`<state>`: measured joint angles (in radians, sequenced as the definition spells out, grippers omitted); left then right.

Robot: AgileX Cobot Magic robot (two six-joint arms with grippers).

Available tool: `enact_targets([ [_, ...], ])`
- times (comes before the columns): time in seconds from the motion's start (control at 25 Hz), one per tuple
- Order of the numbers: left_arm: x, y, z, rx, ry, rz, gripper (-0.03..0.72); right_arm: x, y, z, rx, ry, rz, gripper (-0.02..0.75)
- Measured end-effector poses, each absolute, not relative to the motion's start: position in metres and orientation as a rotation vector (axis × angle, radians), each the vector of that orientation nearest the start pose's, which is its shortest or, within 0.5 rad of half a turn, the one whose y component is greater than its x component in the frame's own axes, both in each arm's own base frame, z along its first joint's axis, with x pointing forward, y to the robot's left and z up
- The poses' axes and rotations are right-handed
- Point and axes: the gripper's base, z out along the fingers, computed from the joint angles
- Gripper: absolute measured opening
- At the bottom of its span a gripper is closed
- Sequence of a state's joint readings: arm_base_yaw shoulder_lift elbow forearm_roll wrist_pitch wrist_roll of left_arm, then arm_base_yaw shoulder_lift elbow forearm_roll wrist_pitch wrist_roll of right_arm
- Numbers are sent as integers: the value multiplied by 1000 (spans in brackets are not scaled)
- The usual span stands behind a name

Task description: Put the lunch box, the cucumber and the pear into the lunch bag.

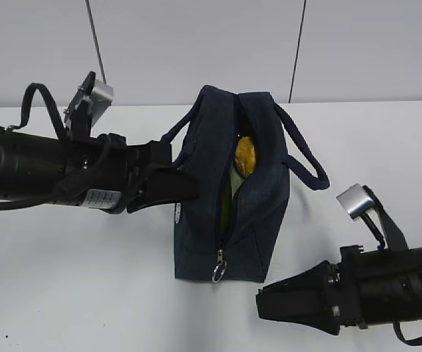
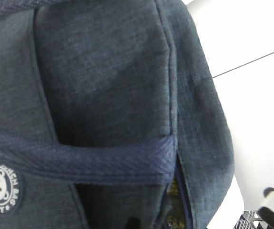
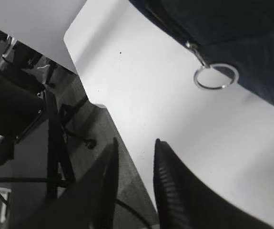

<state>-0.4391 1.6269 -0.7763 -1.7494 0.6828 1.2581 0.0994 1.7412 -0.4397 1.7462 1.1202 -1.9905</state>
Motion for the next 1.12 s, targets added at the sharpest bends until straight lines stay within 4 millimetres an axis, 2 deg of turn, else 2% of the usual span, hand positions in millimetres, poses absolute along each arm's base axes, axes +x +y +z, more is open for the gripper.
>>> enact_targets([
  [0.24, 255, -183, 204, 295, 2311, -1264, -15, 215, 102, 137, -865, 1910, 1159, 213],
  [0.44, 255, -183, 204, 295, 2311, -1264, -15, 216, 102, 136, -1011, 1809, 1029, 213],
  [0.72, 255, -183, 204, 304, 2306, -1262, -15, 225, 101, 137, -1094, 1756, 923, 225],
  [0.96, 254, -184, 206, 319, 2298, -1292, -15, 243, 102, 138, -1119, 1743, 860, 320],
  [1.12, 254, -184, 206, 321, 2297, -1295, -15, 247, 114, 125, -1159, 1754, 903, 346],
])
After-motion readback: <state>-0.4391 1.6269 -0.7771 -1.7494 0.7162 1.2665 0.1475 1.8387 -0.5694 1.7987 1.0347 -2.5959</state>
